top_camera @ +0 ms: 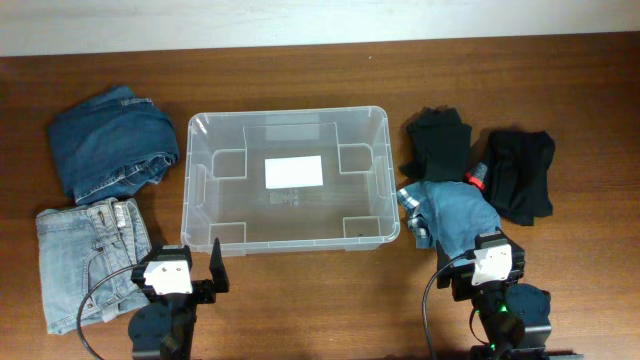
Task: Pack container
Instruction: 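Move the left gripper toward the folded light blue jeans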
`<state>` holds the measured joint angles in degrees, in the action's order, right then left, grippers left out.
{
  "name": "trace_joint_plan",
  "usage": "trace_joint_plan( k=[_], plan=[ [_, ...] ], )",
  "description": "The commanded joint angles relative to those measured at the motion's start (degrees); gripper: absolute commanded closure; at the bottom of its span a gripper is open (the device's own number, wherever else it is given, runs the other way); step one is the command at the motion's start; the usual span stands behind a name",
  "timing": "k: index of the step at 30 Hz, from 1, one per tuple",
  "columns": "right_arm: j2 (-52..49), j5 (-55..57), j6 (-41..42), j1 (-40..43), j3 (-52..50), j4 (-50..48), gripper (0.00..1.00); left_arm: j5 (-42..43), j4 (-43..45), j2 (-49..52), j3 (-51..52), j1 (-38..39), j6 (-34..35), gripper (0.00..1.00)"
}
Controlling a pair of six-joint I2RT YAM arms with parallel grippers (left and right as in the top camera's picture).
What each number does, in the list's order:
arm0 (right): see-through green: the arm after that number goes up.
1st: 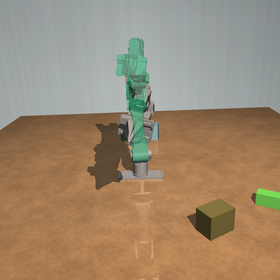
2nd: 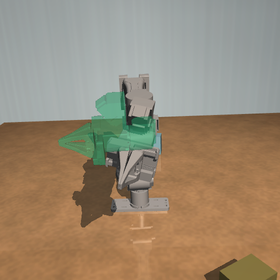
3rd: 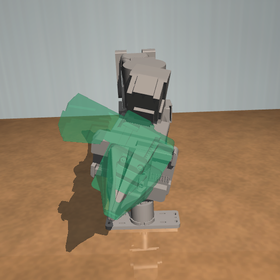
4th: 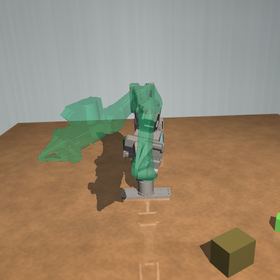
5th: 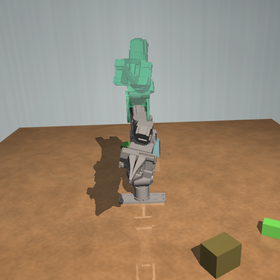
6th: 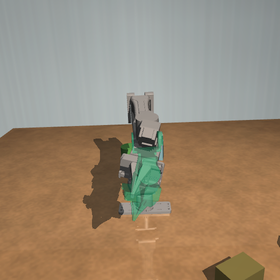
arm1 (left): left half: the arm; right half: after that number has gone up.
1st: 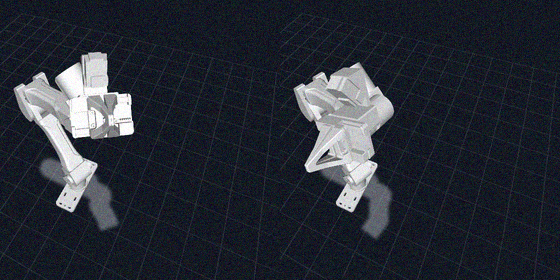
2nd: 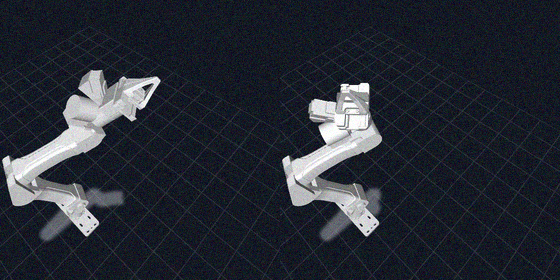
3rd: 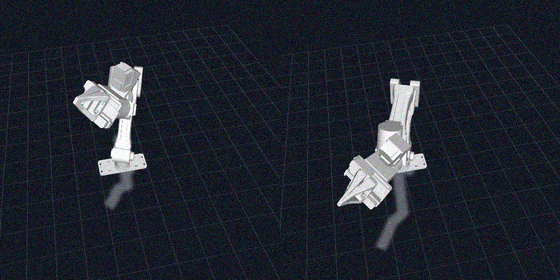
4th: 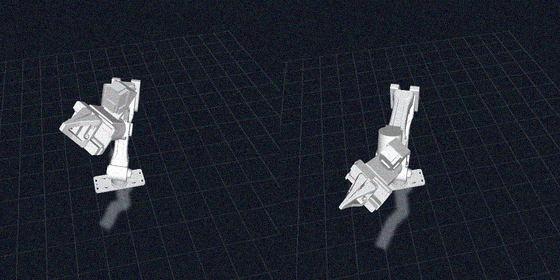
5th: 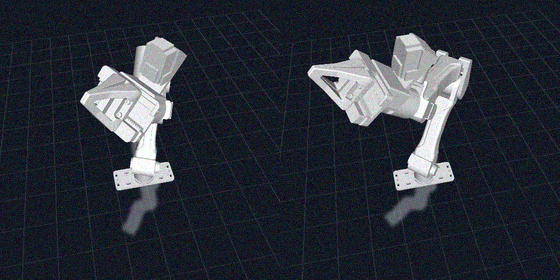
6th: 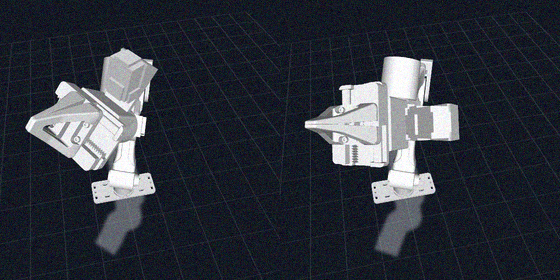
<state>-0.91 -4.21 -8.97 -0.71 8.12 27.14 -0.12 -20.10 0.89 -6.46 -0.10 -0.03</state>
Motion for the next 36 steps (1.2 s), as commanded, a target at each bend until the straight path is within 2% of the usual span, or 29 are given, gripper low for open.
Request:
trace_joint_plan(
  k=[1,25,28,36],
  plan=[
    [0.4,-0.3,0.4,0.4,-0.4,0.1,0.02,0.8,0.1,-0.4,0.3,0.2,-0.7,0.01],
    [0.4,-0.3,0.4,0.4,-0.4,0.1,0.02,1.1,0.2,-0.4,0.3,0.2,-0.8,0.00],
    [0.4,-0.3,0.4,0.4,-0.4,0.1,0.01,6.6,1.9,-0.4,0.3,0.2,-0.7,0.01],
    [0.4,-0.3,0.4,0.4,-0.4,0.1,0.02,5.2,6.2,0.7,-0.5,0.2,0.3,0.01]
  ],
)
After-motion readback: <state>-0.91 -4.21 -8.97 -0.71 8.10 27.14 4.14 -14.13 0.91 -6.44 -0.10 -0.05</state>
